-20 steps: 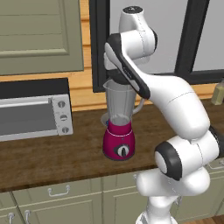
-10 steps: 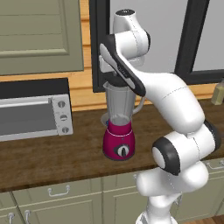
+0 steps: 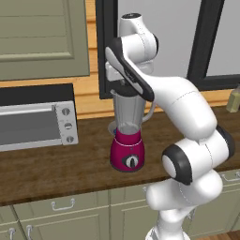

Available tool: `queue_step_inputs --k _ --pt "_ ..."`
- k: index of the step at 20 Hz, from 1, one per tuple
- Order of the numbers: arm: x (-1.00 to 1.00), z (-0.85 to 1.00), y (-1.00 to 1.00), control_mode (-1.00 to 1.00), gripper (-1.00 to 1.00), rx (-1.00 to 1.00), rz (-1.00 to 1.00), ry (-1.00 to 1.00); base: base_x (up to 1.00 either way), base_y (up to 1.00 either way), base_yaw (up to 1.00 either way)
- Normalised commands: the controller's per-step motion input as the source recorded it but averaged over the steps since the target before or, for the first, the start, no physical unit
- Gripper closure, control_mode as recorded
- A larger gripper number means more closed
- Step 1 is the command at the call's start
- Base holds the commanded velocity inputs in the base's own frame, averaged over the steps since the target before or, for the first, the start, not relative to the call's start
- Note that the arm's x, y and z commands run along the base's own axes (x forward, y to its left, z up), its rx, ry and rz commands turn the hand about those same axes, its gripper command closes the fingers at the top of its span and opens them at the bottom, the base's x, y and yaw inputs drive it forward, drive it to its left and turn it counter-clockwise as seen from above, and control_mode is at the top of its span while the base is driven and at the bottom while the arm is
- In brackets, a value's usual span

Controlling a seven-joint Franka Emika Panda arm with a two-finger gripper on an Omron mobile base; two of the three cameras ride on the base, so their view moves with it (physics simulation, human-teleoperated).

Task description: Close the lid blender by securely placing the lid on top.

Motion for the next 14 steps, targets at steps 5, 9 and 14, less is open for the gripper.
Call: queue_step_inputs --k 5,9,14 --pt "0.00 -0.04 0.00 -1.00 1.00 0.00 0.00 0.03 0.00 0.00 0.00" --pt "0.00 -0.11 0.00 -1.00 1.00 0.00 0.00 0.04 0.00 0.00 0.00" --pt "0.00 -0.07 0.00 -1.00 1.00 0.00 0.00 0.16 0.00 0.00 0.00"
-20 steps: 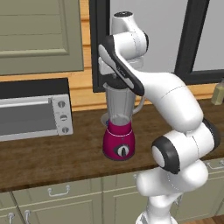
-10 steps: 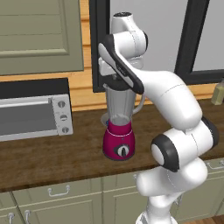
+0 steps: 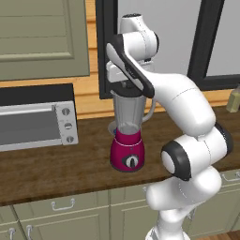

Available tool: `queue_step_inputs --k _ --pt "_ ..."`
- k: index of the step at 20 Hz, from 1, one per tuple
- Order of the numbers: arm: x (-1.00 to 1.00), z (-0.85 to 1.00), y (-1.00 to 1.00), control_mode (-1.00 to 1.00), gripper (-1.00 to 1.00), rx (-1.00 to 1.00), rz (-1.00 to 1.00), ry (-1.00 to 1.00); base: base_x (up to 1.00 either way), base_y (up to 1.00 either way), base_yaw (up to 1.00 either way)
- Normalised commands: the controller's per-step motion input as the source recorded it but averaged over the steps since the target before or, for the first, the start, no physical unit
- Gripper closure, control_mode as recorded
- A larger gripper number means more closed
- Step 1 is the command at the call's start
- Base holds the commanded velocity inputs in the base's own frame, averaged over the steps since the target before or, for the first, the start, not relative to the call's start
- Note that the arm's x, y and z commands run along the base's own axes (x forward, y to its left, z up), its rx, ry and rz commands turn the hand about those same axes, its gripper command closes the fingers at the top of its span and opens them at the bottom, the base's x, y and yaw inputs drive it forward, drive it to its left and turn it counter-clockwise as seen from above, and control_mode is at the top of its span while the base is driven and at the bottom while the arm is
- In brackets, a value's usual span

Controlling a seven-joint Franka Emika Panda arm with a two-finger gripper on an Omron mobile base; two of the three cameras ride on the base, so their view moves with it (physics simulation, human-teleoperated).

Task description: Close the lid blender by securely placing the lid on top.

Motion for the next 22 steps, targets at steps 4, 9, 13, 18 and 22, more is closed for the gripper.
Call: queue_step_inputs --k 4,9,13,18,22 --pt "0.00 0.00 0.00 -1.00 1.00 0.00 0.00 0.13 0.00 0.00 0.00" --pt "0.03 0.11 0.00 -1.00 1.00 0.00 0.00 0.00 0.00 0.00 0.00" --pt "0.06 0.41 0.00 -1.00 1.00 0.01 0.00 0.05 0.00 0.00 0.00" --pt "-0.01 0.00 0.00 -1.00 1.00 0.00 0.00 0.00 0.00 0.00 0.00" --pt "-0.16 -0.07 0.00 -1.00 1.00 0.00 0.00 0.00 0.00 0.00 0.00"
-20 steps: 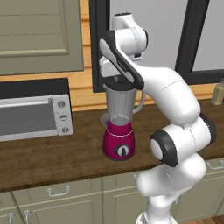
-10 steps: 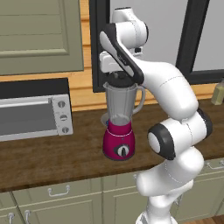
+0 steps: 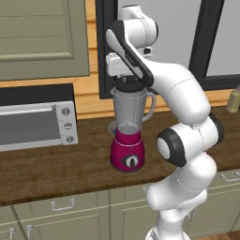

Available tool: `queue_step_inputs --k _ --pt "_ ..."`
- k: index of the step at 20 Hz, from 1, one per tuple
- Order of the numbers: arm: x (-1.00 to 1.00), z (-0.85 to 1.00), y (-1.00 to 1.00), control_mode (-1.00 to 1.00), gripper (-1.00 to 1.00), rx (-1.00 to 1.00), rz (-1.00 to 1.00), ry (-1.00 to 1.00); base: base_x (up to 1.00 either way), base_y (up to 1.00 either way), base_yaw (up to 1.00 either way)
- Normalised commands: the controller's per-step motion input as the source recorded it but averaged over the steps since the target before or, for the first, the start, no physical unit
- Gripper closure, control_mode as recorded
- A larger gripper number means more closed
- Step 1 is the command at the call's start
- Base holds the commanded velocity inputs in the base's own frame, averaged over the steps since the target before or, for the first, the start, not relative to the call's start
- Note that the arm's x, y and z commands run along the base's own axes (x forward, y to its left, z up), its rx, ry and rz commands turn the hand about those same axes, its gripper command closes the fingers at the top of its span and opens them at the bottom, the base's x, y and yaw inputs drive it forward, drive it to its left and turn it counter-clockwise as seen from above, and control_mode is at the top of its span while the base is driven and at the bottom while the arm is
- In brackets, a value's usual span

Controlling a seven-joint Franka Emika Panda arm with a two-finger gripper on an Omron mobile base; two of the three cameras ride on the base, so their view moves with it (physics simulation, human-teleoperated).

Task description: Close the lid blender by securely placing the lid on top.

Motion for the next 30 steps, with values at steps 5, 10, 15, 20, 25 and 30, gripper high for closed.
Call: queue_step_inputs --k 5,10,15,20,25,30 --pt "0.00 -0.18 0.00 -1.00 1.00 0.00 0.00 0.00 0.00 0.00 0.00" --pt "0.00 -0.28 0.00 -1.00 1.00 0.00 0.00 0.00 0.00 0.00 0.00" --pt "0.00 -0.15 0.01 -1.00 1.00 0.00 0.00 -0.05 0.00 0.00 0.00" --pt "0.00 -0.01 0.05 -1.00 1.00 0.00 0.00 -0.03 0.00 0.00 0.00" --pt "0.08 0.31 0.00 -1.00 1.00 0.04 0.00 0.13 0.00 0.00 0.00" --pt "0.00 0.00 0.00 -1.00 1.00 0.00 0.00 0.00 0.00 0.00 0.00"
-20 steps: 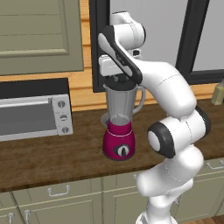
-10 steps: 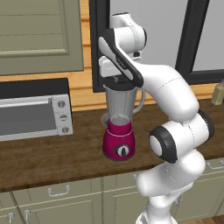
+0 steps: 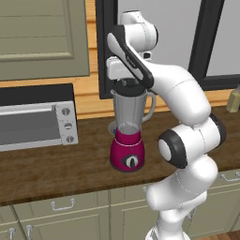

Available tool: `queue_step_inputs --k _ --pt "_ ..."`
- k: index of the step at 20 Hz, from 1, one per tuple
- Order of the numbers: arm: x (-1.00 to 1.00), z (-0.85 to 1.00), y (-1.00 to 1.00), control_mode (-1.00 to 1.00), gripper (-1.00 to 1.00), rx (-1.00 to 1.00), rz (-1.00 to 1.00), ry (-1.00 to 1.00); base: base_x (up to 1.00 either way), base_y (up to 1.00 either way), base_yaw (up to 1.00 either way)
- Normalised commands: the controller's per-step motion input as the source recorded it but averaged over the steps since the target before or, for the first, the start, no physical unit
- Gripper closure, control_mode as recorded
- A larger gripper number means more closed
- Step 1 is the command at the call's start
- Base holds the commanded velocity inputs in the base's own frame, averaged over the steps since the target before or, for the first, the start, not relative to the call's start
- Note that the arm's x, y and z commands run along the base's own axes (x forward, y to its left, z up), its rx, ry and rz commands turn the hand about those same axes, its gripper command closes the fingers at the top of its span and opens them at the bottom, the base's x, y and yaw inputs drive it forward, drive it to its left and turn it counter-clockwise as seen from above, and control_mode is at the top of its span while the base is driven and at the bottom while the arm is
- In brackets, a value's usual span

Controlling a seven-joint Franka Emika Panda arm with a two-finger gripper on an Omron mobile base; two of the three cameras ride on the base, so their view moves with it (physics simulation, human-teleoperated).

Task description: Close the lid blender by securely placing the lid on top.

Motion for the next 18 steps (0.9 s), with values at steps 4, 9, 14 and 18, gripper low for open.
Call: queue_step_inputs --k 4,9,14,18 --pt "-0.10 0.01 0.01 -1.00 1.00 0.00 0.00 0.02 0.00 0.00 0.00" --pt "-0.26 0.00 0.00 -1.00 1.00 0.00 0.00 0.03 0.00 0.00 0.00" --pt "-0.08 -0.02 0.00 -1.00 1.00 0.00 0.00 0.00 0.00 0.00 0.00" --pt "0.00 -0.27 0.00 -1.00 1.00 0.00 0.00 0.06 0.00 0.00 0.00"
